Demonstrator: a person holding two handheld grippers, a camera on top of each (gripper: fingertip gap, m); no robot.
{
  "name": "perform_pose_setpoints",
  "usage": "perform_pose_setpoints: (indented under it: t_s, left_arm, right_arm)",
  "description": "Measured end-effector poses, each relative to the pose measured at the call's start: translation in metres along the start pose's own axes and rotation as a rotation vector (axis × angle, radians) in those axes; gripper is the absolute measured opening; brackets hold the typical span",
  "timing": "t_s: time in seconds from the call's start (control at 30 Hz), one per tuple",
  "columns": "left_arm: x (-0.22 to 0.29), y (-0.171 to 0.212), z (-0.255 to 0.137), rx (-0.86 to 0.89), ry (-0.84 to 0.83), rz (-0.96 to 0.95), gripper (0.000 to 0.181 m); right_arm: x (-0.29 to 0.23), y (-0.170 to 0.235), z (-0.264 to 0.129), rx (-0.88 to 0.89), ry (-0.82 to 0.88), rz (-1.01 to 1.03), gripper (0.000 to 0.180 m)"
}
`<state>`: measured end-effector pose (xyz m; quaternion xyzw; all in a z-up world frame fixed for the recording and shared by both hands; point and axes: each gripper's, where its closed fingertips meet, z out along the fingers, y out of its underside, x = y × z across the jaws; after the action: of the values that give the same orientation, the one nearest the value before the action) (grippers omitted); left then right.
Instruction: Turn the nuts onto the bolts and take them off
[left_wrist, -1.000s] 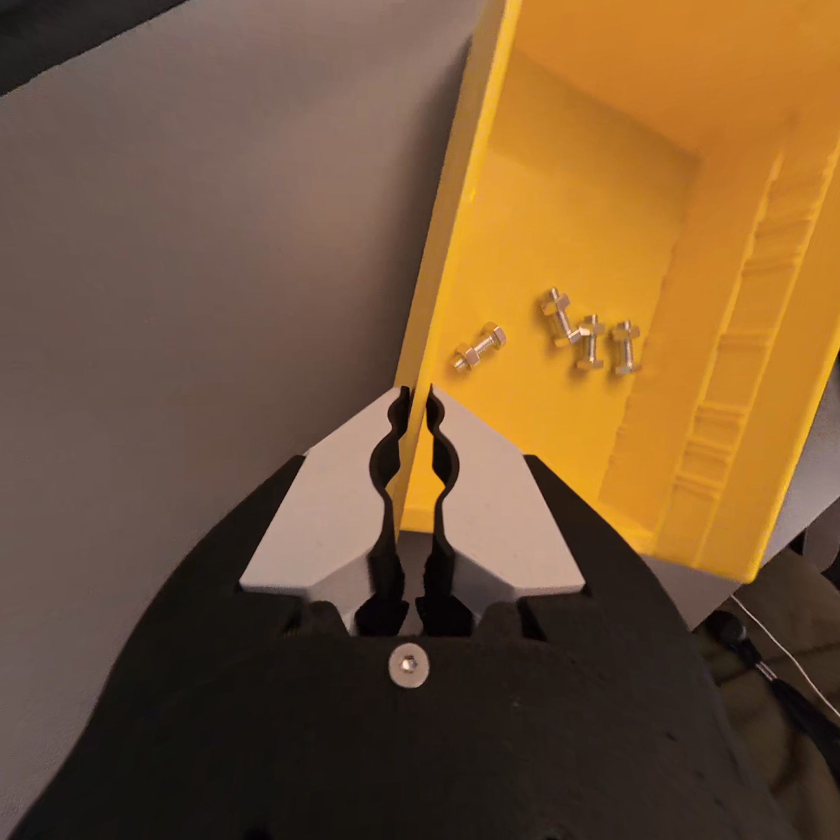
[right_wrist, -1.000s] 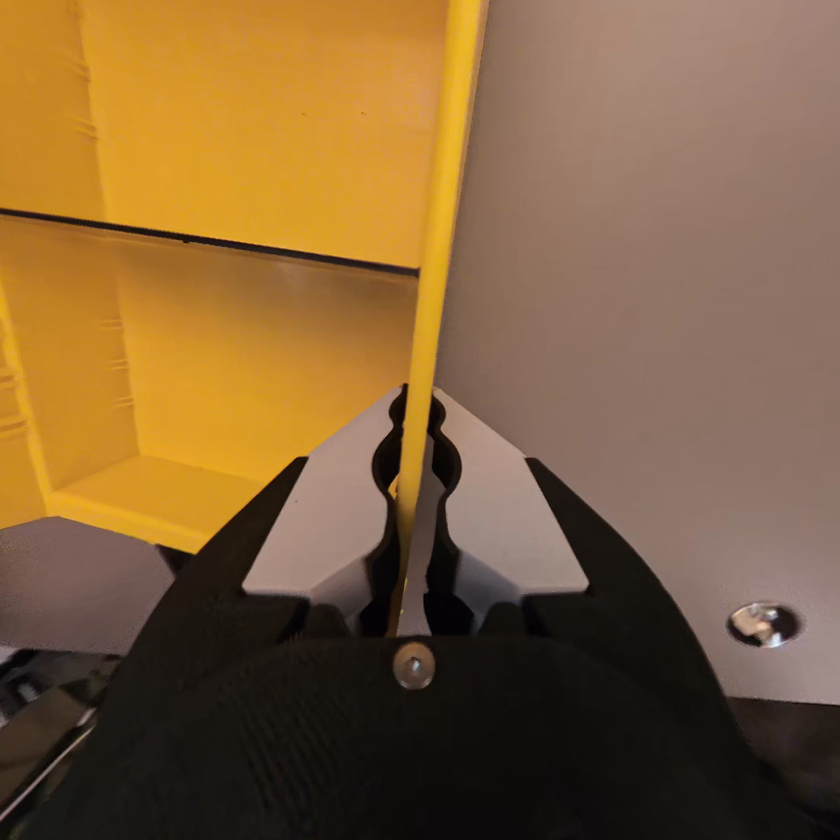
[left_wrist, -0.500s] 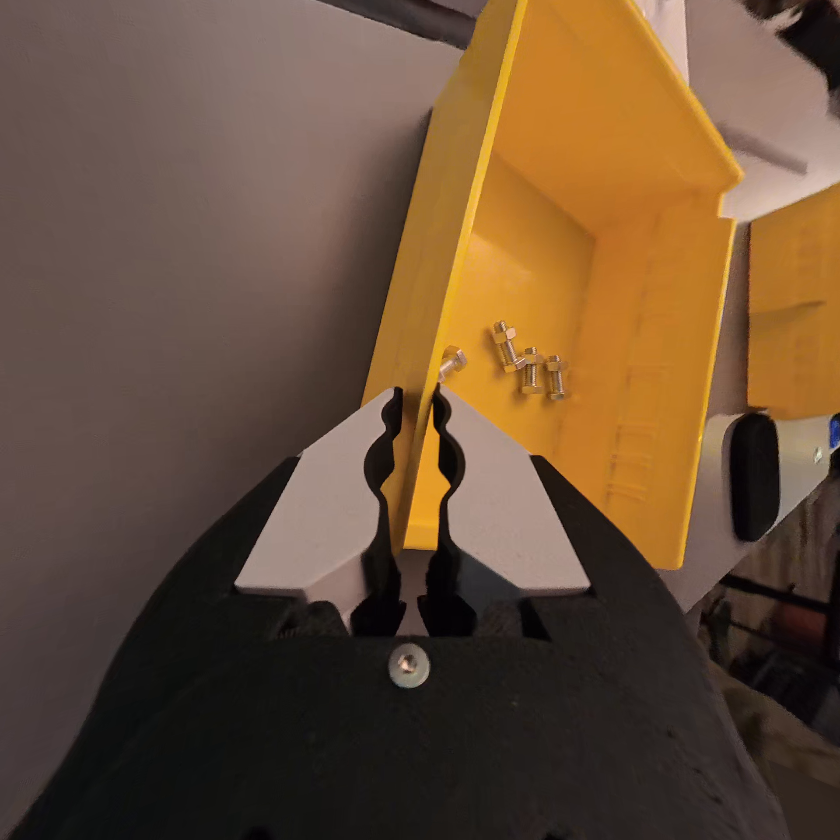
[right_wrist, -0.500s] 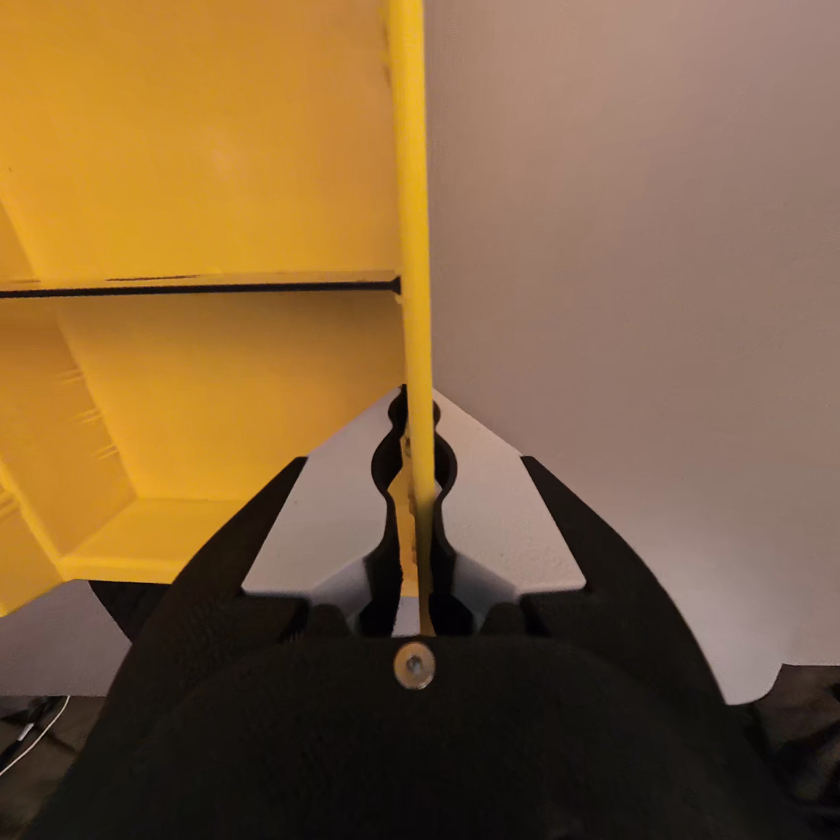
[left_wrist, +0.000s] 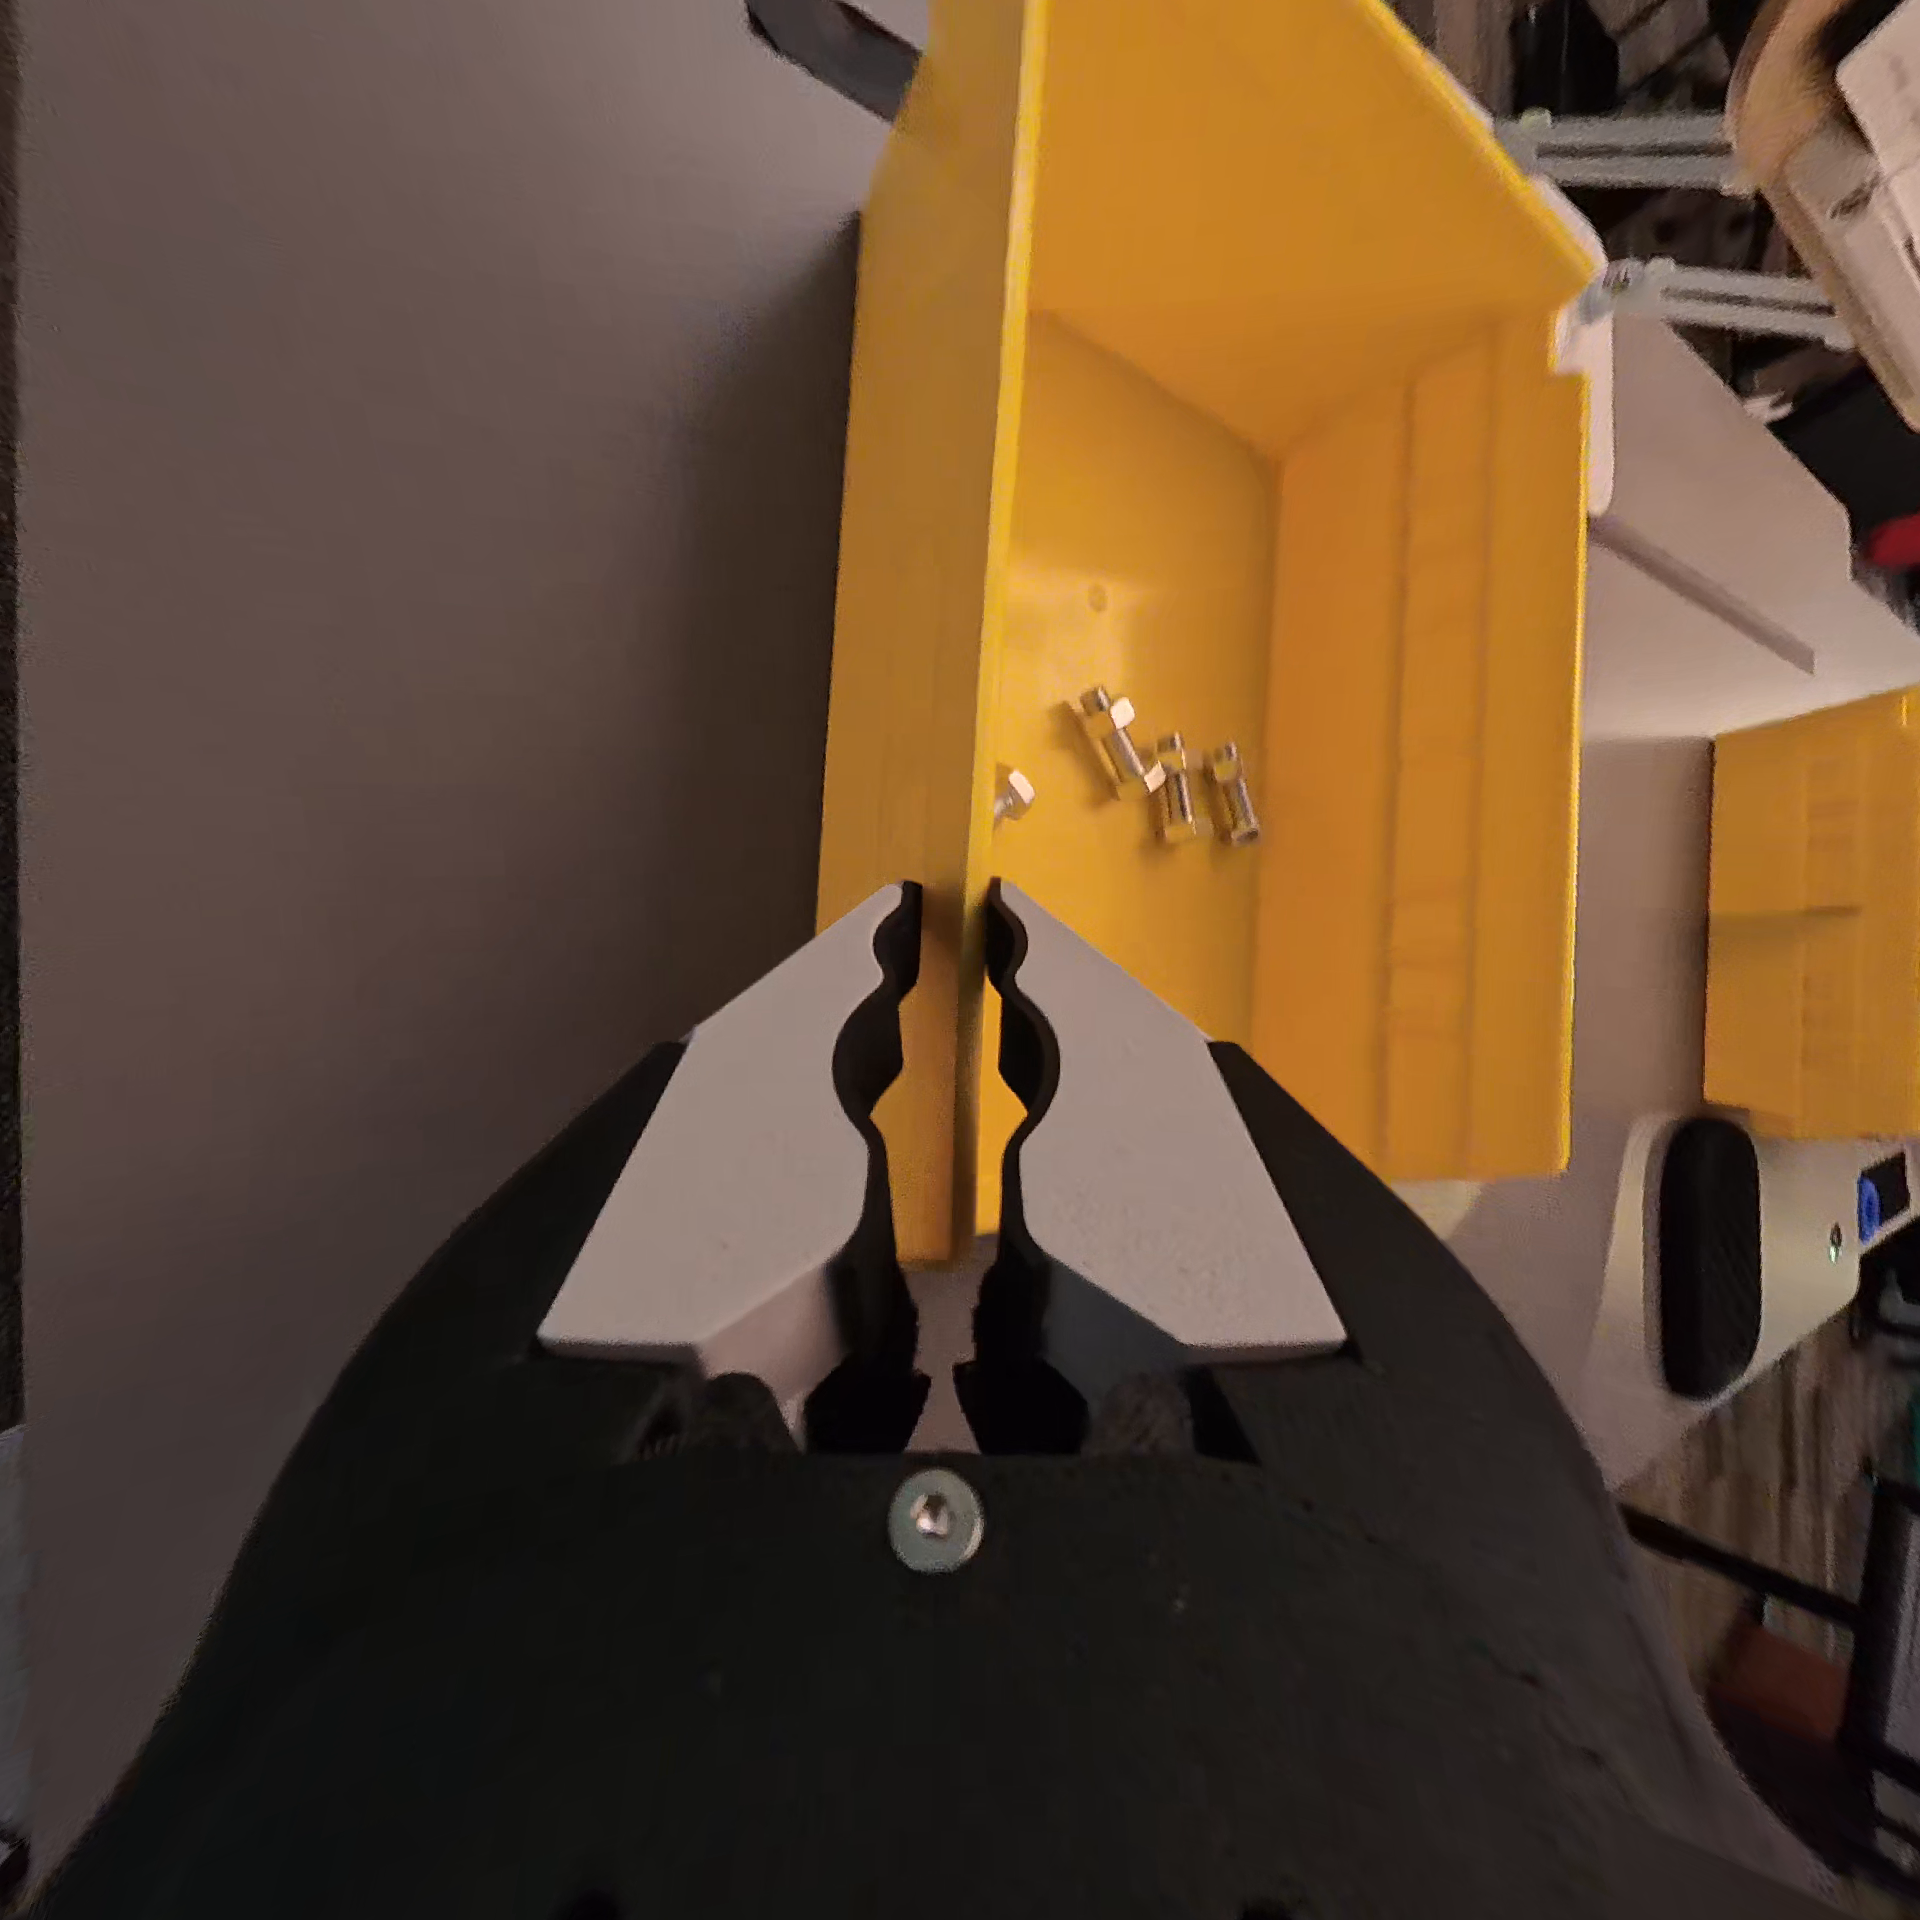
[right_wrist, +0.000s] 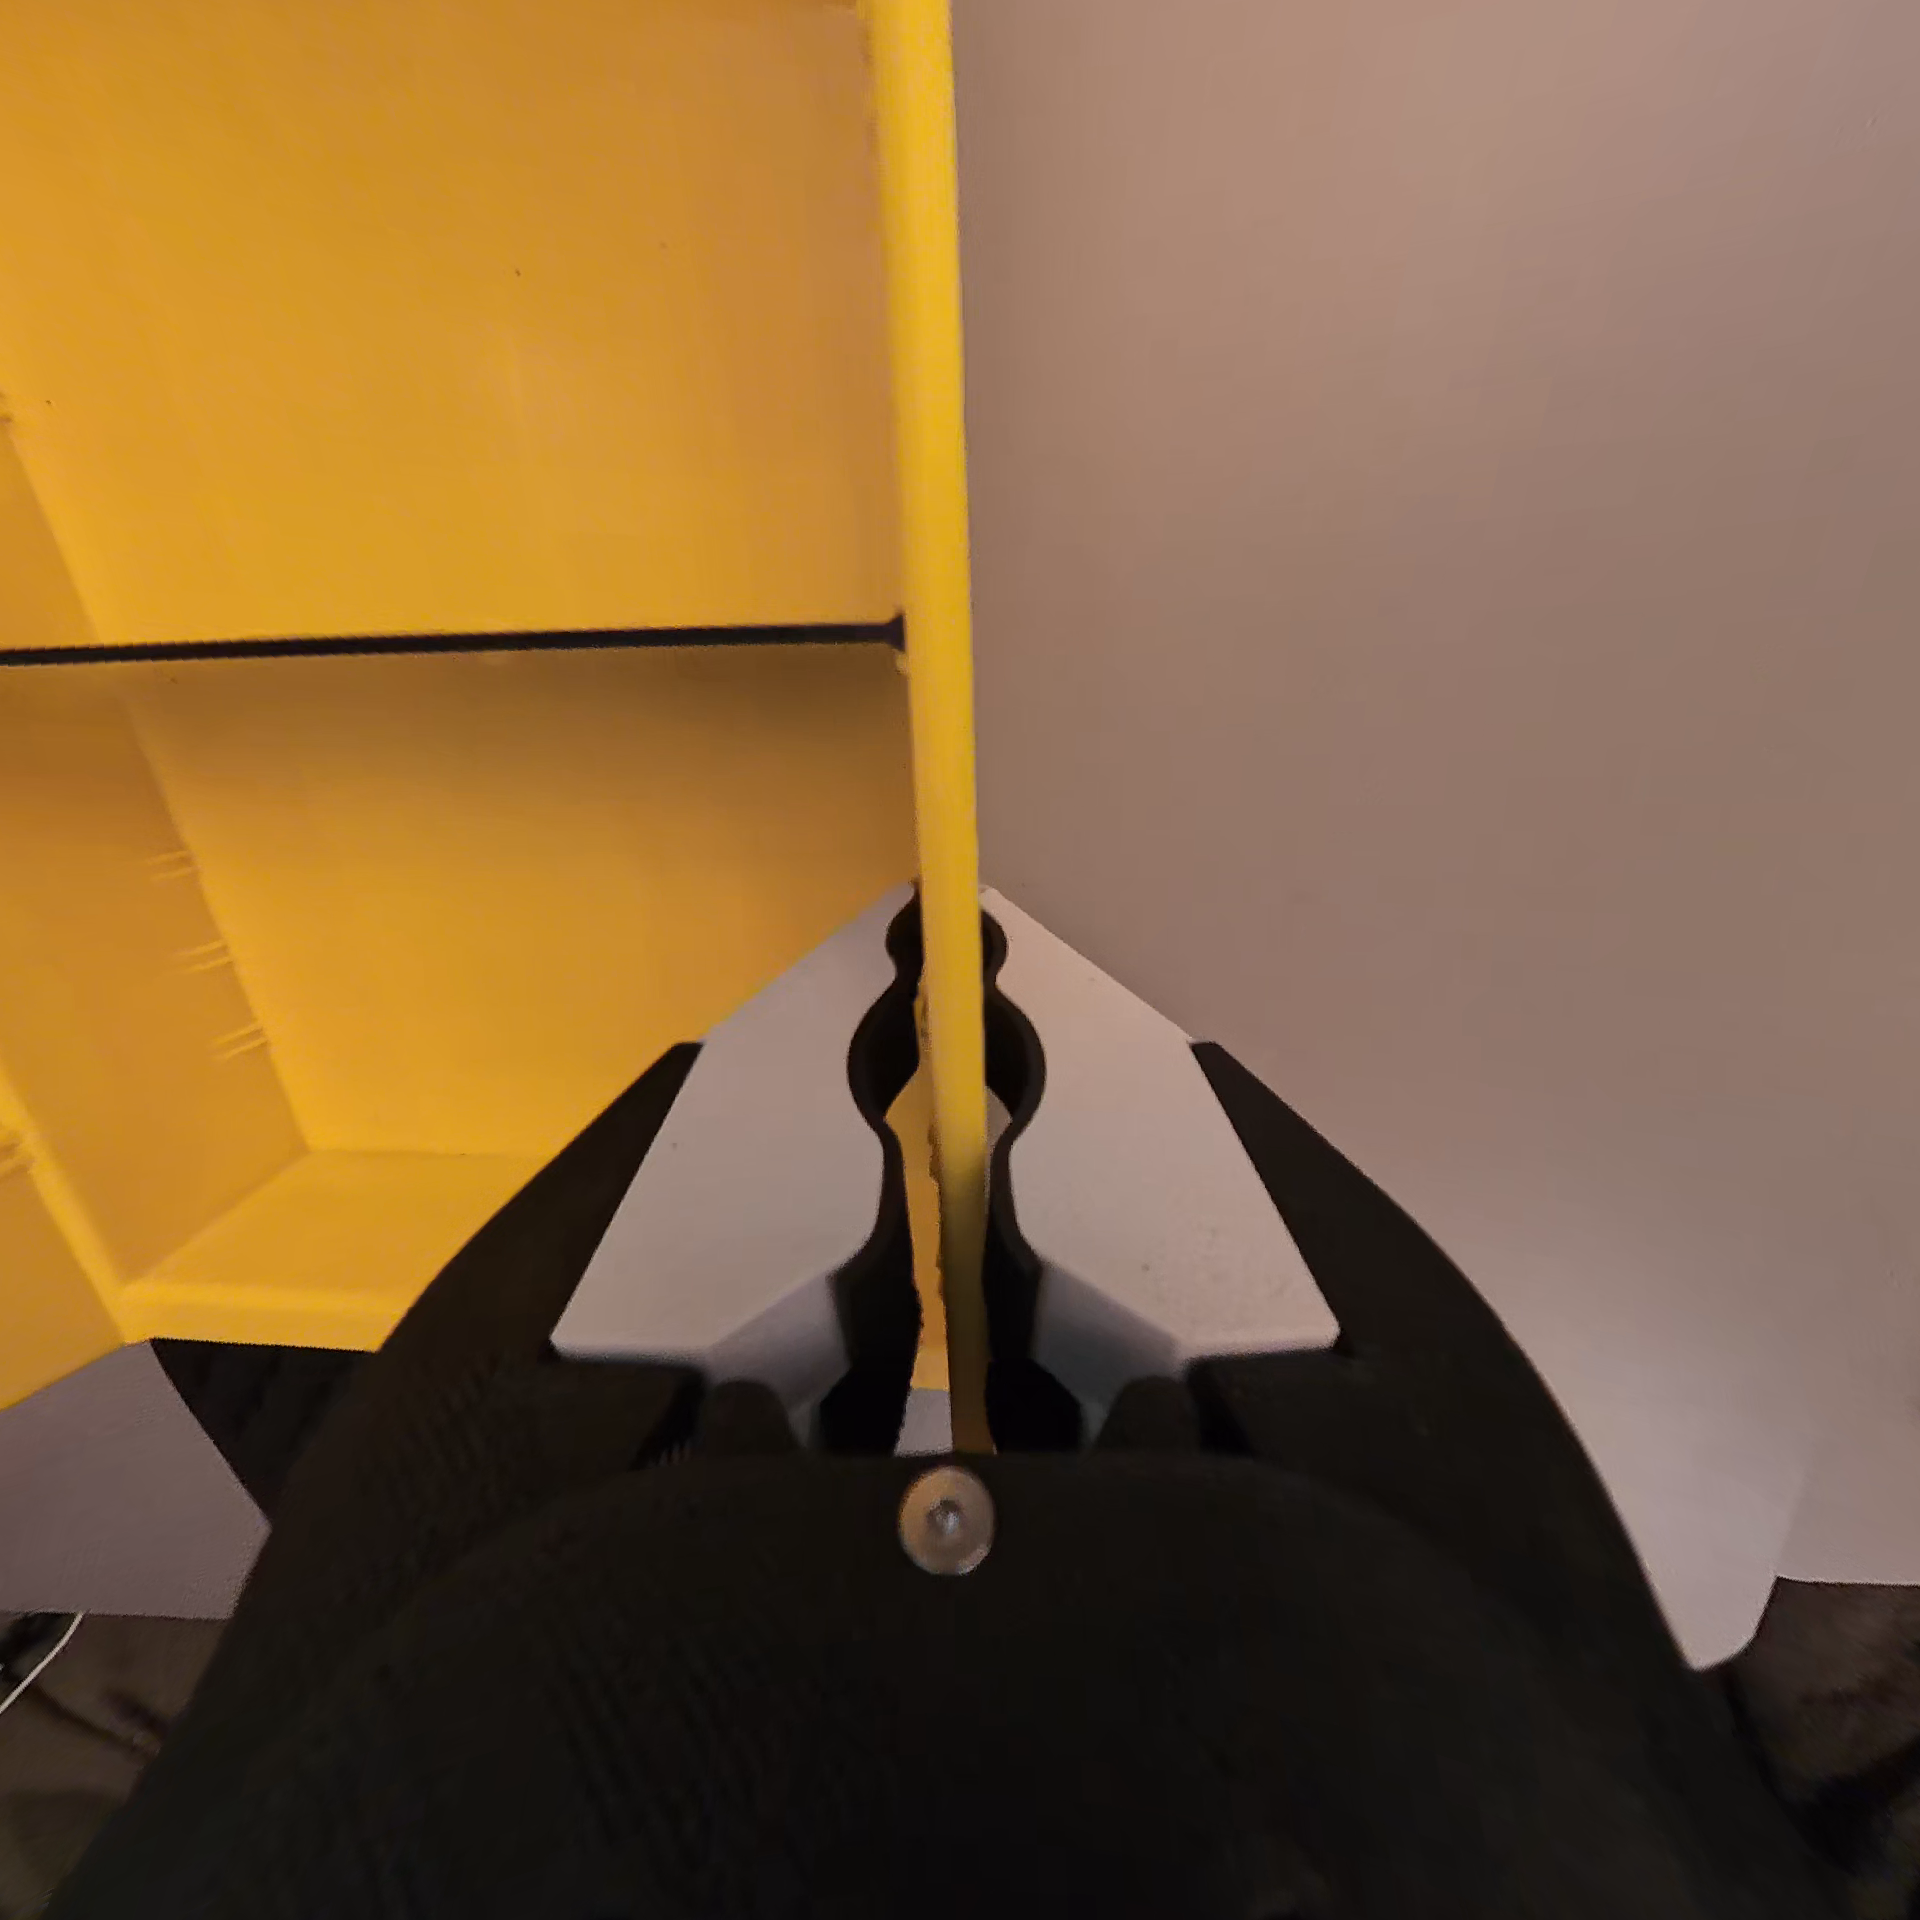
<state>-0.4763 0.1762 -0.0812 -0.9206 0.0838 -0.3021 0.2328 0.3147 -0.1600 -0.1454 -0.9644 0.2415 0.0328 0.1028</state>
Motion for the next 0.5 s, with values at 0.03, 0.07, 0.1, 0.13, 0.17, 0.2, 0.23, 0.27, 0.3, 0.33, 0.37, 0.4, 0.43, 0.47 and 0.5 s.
perform_pose_setpoints:
  t_s: [0.03,0.07,0.1,0.13,0.17,0.2,0.23,0.27,0.3,0.33,0.37,0.4,0.43,0.47,0.5]
  left_arm:
    - [0.001,0.005,-0.002,-0.022,0.001,0.012,0.010]
    - [0.003,0.009,-0.004,-0.043,0.001,0.025,0.010]
    - [0.004,0.012,-0.005,-0.059,-0.002,0.037,0.010]
    - [0.004,0.014,-0.006,-0.068,-0.006,0.046,0.009]
    - [0.004,0.016,-0.007,-0.073,-0.011,0.057,0.009]
    - [0.004,0.017,-0.007,-0.075,-0.014,0.068,0.009]
    - [0.004,0.018,-0.007,-0.079,-0.014,0.078,0.009]
    - [0.005,0.020,-0.008,-0.084,-0.009,0.086,0.009]
    - [0.004,0.021,-0.010,-0.088,-0.007,0.088,0.009]
    - [0.003,0.022,-0.011,-0.088,-0.011,0.090,0.009]
    - [0.001,0.023,-0.013,-0.092,-0.017,0.096,0.009]
    - [0.000,0.025,-0.015,-0.097,-0.024,0.102,0.009]
    - [-0.001,0.026,-0.017,-0.103,-0.034,0.106,0.009]
    - [-0.003,0.027,-0.019,-0.103,-0.048,0.109,0.008]
    - [-0.005,0.028,-0.020,-0.105,-0.060,0.116,0.008]
  right_arm:
    - [0.000,0.000,0.000,-0.004,0.002,-0.003,0.004]
    - [0.000,0.000,0.000,-0.006,-0.003,-0.001,0.004]
    - [0.000,0.000,0.000,-0.007,-0.009,0.003,0.004]
    - [0.000,0.000,0.000,-0.009,-0.014,0.007,0.003]
    - [0.001,0.000,0.000,-0.010,-0.014,0.010,0.003]
    - [0.002,-0.001,0.000,-0.011,-0.010,0.010,0.003]
    - [0.004,-0.001,0.000,-0.012,-0.007,0.011,0.003]
    - [0.004,-0.002,0.000,-0.013,-0.007,0.014,0.003]
    - [0.005,-0.002,0.000,-0.014,-0.010,0.018,0.003]
    - [0.005,-0.002,0.001,-0.015,-0.011,0.020,0.003]
    - [0.006,-0.003,0.001,-0.016,-0.010,0.023,0.003]
    - [0.007,-0.003,0.001,-0.017,-0.011,0.027,0.003]
    - [0.008,-0.004,0.001,-0.017,-0.012,0.032,0.003]
    - [0.008,-0.005,0.001,-0.014,-0.015,0.037,0.003]
    - [0.009,-0.005,0.001,-0.011,-0.020,0.043,0.003]
